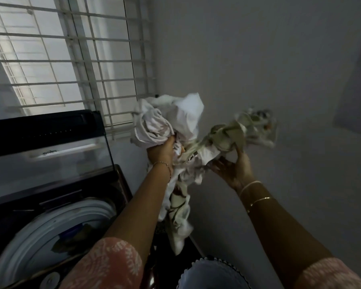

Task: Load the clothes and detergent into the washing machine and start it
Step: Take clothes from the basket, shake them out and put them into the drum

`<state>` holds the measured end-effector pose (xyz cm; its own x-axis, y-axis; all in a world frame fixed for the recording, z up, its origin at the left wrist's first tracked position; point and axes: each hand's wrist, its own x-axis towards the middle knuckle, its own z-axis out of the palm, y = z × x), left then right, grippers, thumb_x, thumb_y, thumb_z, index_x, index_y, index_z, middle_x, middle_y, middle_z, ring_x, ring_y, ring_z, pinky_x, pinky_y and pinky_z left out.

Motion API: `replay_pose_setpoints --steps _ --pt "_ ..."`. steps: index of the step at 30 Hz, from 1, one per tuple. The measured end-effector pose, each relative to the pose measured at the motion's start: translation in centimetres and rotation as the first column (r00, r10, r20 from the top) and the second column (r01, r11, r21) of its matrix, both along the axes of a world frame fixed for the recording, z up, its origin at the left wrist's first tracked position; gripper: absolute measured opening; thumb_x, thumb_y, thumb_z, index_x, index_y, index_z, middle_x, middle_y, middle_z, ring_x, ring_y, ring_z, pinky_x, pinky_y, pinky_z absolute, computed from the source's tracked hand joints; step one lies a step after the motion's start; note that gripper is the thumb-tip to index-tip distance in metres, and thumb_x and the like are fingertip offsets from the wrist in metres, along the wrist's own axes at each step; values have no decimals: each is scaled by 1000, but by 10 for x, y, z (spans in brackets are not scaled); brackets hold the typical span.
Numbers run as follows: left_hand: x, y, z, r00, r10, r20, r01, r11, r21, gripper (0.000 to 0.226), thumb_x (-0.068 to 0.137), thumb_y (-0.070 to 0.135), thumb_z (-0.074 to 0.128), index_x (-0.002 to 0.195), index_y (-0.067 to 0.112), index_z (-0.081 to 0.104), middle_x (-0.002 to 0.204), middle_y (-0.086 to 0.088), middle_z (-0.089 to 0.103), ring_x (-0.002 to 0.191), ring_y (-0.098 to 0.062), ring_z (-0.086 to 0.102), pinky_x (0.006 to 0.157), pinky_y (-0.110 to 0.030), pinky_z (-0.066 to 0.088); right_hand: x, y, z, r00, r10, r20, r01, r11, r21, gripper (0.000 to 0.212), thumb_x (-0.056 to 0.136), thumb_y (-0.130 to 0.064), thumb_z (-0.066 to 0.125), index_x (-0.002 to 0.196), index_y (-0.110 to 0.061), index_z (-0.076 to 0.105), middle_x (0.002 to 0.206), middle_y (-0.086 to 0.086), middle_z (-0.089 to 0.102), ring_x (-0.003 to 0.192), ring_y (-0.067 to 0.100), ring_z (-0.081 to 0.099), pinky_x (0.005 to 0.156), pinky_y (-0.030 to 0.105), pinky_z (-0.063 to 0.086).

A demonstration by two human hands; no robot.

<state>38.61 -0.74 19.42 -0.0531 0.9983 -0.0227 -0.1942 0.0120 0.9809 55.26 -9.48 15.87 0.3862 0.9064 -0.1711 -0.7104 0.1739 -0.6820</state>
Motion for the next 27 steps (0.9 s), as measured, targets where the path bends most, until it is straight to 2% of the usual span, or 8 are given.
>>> replay_pose_setpoints --steps 5,9,12,15,18,22,24,27 --pt "6 -9 -12 775 108 -623 138 933 333 45 87 29 65 127 9 59 133 -11 59 122 -28 53 101 -30 39 -12 3 45 920 3 392 31 996 -81 44 92 -52 42 114 -19 62 98 6 67 84 19 63 61 27 51" --pt "11 -12 -17 675 101 -731 249 901 355 79 80 49 58 142 4 40 143 -20 45 131 -35 41 111 -39 31 -28 13 48 689 -32 724 69 997 -22 43 86 -48 58 122 -25 55 103 2 67 91 18 63 60 25 51" --pt "10 -7 -15 550 35 -834 365 888 279 65 88 42 59 142 10 41 144 -18 44 129 -33 43 109 -38 35 -24 29 41 620 -27 784 97 994 -42 65 66 -63 67 124 -39 51 116 0 67 104 18 65 85 42 56" --pt "5 -11 -8 484 -229 -844 593 795 125 63 82 35 71 137 14 49 138 -10 52 122 -26 50 102 -32 41 0 50 20 577 -28 816 131 990 -59 77 58 -74 66 126 -44 46 118 -3 65 107 19 63 91 45 53" --pt "8 -19 -4 458 -491 -741 717 697 -19 82 67 42 81 139 17 49 138 -1 54 126 -20 50 105 -30 40 -11 31 35 521 -24 853 137 989 -56 62 73 -53 67 129 -34 47 117 0 64 106 19 63 92 42 53" --pt "19 -26 -5 361 -298 -884 645 764 6 55 98 28 51 146 11 31 152 -10 32 139 -24 31 111 -26 22 -24 0 59 557 174 812 -57 984 -171 23 92 -18 56 114 -14 59 101 9 68 78 14 62 60 18 53" --pt "16 -18 -10 481 -157 -863 556 816 162 57 91 33 60 141 12 41 147 -11 42 133 -27 40 107 -26 28 -24 -11 62 534 256 805 -103 966 -239 11 93 -17 52 102 -15 59 82 3 63 65 11 56 43 11 44" --pt "15 -11 -16 591 -162 -790 513 832 213 68 77 41 75 134 14 51 138 -8 53 127 -26 49 101 -24 36 -21 -18 55 522 285 804 -90 956 -281 17 94 -19 49 103 -14 63 90 4 64 72 13 57 53 17 46"
